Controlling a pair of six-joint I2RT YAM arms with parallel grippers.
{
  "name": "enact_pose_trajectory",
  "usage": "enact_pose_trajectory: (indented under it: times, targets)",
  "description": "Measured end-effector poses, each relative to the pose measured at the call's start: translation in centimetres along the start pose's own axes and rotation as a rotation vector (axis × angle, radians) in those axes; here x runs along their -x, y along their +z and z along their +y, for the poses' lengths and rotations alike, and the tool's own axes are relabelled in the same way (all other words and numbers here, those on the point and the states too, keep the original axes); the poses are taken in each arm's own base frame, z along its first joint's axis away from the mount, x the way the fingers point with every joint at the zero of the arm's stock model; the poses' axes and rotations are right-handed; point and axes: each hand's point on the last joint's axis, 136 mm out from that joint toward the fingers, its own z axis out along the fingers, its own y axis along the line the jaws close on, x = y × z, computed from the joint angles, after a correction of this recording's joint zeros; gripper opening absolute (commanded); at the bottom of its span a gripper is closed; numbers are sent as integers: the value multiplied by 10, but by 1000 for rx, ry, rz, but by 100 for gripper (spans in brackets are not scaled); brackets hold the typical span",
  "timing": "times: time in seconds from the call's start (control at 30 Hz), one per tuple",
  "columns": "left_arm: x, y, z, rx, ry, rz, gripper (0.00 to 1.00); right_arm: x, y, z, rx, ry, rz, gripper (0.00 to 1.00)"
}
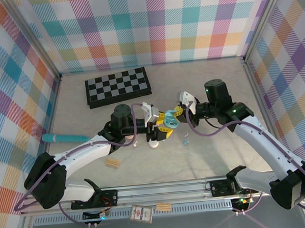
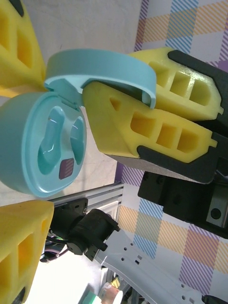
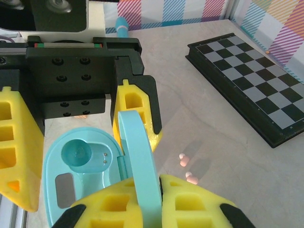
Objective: Insert wireless bluetooth earbuds into charging case
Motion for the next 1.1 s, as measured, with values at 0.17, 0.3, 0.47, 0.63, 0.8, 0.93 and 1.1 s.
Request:
enact_pose_trajectory:
  times: [0.17, 0.3, 0.47, 0.63, 0.8, 0.93, 1.1]
  targets:
    - [2, 0, 0, -1, -1, -9, 55, -1, 0, 0, 1, 2, 2, 0]
    - [2, 0, 0, -1, -2, -9, 56, -1, 1, 0, 1, 2, 2, 0]
    - [2, 0, 0, -1, -2, -9, 51, -1, 1, 0, 2, 2, 2, 0]
    - [2, 0, 0, -1, -2, -9, 53, -2, 1, 1, 3, 3, 2, 0]
    - [2, 0, 0, -2, 0, -9, 50, -1, 1, 1, 3, 3, 2, 0]
    - [2, 0, 0, -2, -1, -8, 43, -1, 1, 2, 10, 4, 1, 0]
    - [2, 0, 0, -2, 3, -8, 40, -1, 1, 3, 13, 5, 0, 0]
